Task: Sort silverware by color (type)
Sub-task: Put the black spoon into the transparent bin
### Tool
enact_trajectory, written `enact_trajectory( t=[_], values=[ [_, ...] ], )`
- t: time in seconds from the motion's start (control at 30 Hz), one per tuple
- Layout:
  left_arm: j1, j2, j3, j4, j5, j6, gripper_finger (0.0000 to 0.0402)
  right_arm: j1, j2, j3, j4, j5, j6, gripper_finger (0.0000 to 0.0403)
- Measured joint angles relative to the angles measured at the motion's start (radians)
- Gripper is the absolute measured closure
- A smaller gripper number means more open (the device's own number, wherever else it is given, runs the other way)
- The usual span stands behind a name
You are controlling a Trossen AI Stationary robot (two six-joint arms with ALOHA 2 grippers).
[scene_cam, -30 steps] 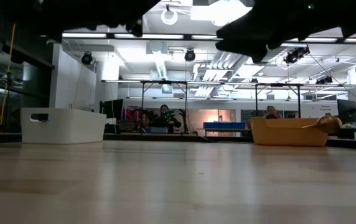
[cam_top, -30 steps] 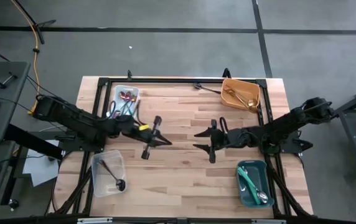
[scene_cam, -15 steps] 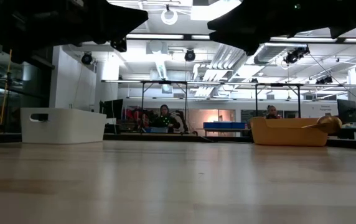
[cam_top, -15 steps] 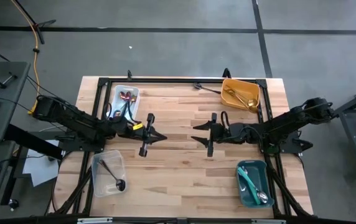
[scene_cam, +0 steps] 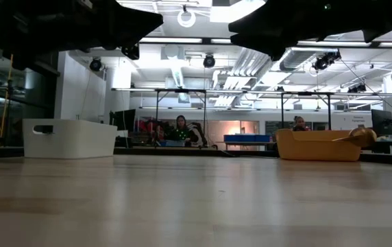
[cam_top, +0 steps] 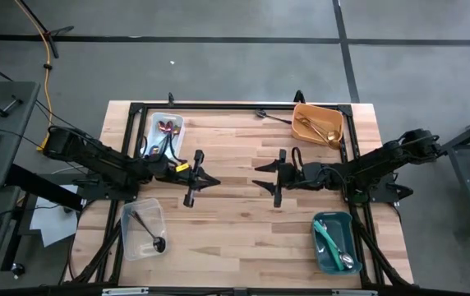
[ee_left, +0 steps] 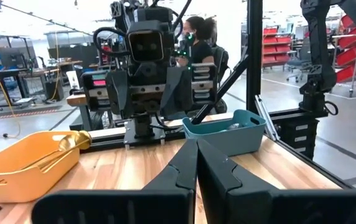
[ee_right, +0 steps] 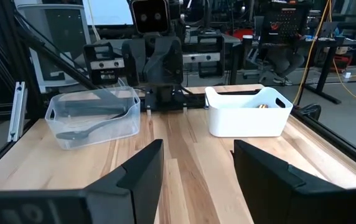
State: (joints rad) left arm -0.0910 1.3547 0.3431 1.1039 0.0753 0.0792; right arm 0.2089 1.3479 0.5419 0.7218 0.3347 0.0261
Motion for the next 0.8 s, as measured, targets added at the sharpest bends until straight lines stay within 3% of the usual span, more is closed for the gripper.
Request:
enact_trajectory(
  t=[0.13,0.47,0.8],
  values=[
    [0.0,-0.046,0.0,-0.028,0.0,-0.036,0.0401,0.0,0.0,0.0,-0.018,-0.002,0.0,0.0214],
    [0.001,-0.279,0.0,-0.31,-0.001,-0.044,0.0401,0.0,0.0,0.0,-0.03,-0.002,0.016,0.0214],
    [0.001,-0.299,0.0,-0.358,-0.001,0.014,0.0401,0.0,0.0,0.0,-0.026,-0.002,0.018,0.0214]
  ],
)
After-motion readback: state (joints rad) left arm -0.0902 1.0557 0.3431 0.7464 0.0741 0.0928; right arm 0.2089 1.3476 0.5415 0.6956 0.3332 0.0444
